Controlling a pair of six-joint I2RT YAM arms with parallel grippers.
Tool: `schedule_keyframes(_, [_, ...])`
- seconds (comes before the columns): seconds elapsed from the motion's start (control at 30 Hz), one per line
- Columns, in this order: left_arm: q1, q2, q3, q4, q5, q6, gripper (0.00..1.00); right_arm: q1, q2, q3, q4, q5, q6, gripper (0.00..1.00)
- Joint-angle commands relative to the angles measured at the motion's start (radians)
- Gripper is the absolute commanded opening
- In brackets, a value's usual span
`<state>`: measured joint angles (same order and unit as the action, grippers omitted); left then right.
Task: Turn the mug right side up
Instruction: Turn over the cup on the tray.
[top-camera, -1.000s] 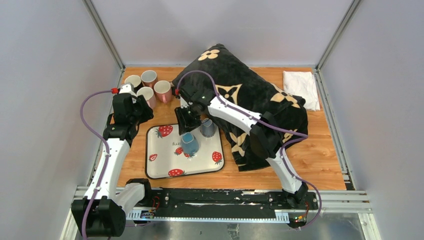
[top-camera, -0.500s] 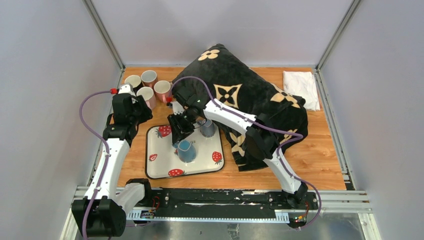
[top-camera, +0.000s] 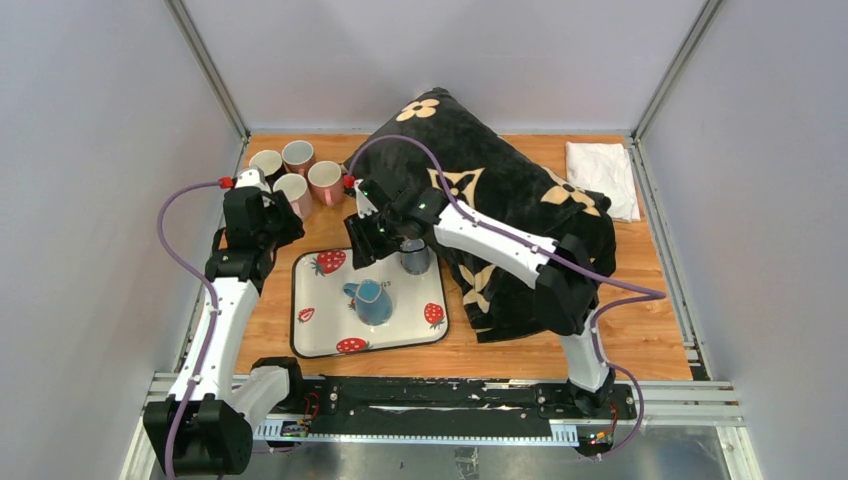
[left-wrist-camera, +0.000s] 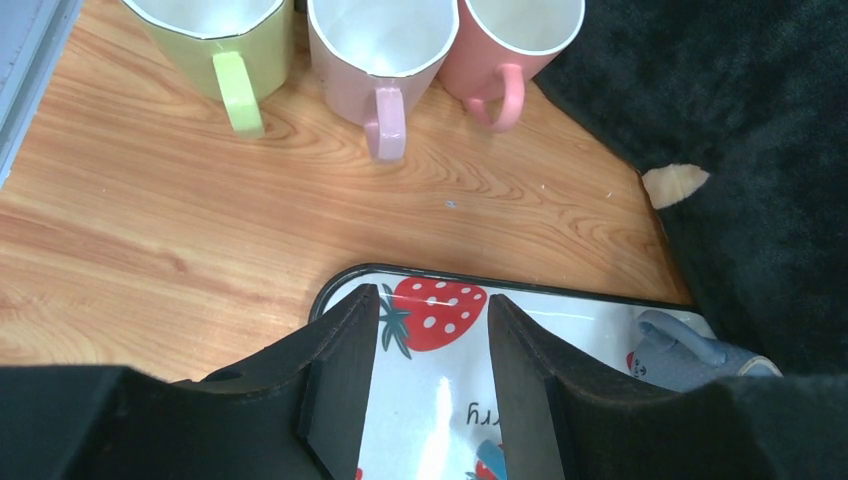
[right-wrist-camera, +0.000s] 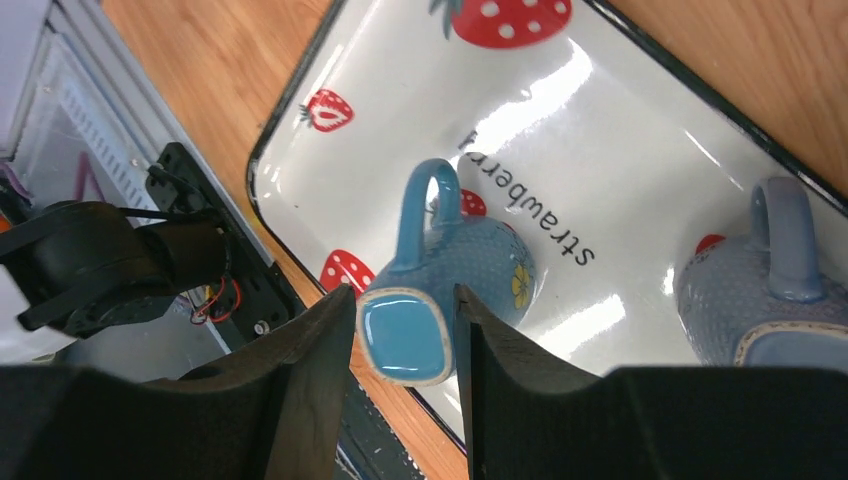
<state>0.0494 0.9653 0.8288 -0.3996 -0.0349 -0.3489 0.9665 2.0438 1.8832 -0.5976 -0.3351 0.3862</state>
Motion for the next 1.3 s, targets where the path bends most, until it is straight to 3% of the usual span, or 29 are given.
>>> schedule_keyframes(0.0, [0.004,-0.019,0.004,0.005,-0.009,-0.001,0.51,0.059,-0.087,-0.067,0.116,0.031,-0.071,0.45])
schedule_keyframes(0.4, [0.006,-0.02,0.003,0.005,-0.011,-0.001,0.51,0.213,-0.221,-0.335,0.307,-0.029,-0.136,0.45])
schedule_keyframes(1.27, [0.006,-0.014,0.0,0.009,-0.003,-0.002,0.51,0.204,-0.199,-0.438,0.288,0.148,-0.137,0.4])
